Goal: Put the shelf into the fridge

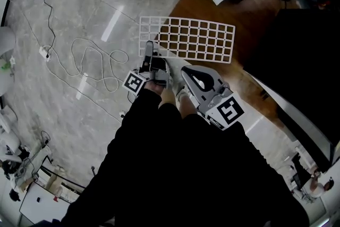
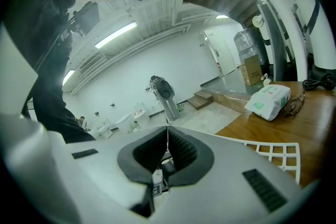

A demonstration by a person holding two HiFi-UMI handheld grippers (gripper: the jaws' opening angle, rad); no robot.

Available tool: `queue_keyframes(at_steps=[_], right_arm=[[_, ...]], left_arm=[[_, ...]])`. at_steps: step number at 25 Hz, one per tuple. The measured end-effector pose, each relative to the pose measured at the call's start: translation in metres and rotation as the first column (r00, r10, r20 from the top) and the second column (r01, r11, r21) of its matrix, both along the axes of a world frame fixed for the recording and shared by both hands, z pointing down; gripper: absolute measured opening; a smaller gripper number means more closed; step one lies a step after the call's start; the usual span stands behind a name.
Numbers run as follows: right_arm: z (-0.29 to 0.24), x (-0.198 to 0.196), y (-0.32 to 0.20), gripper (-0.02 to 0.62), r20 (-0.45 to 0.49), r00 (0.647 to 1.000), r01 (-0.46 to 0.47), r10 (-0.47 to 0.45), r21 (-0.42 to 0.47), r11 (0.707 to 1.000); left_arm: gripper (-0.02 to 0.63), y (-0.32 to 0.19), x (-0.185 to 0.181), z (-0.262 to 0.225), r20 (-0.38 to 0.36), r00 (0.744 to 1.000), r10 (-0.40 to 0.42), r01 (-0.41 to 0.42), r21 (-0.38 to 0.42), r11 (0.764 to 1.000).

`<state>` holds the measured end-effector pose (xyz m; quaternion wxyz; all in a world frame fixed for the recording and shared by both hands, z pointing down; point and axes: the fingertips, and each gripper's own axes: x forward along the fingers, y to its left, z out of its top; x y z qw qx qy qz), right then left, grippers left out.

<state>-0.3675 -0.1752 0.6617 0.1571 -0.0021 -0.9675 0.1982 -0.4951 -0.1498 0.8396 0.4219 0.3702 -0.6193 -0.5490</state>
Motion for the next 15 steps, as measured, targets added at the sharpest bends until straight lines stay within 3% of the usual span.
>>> queue_keyframes(at_steps=[3,6,9,15], right_arm=[[0.000,0.008,-0.004,0.008,-0.008,1.000,-0.016,0.016,-0.004,1.000],[0.005,0.010,-0.007,0.008,-0.015,1.000,-0.027,0.027,-0.002,1.000],[0.007,0.012,-0.004,0.008,-0.021,0.999,-0.035,0.035,-0.002,0.999],[-0.004,0.020,-0.003,0.008,-0.013,0.999,-0.048,0.048,0.000,0.999]], left_arm=[[0.149,-0.004,0.002,-0.005,0.042,0.999,-0.002,0.003,-0.036,0.999],[0.044,-0.007,-0.003,-0.011,0.047,0.999,-0.021,0.022,-0.023,0.999],[0.041,-0.004,-0.007,-0.013,0.028,0.999,-0.043,0.043,-0.020,0.999],[0.031,0.003,-0.001,-0.043,-0.014,0.998,-0.060,0.061,0.080,0.995]])
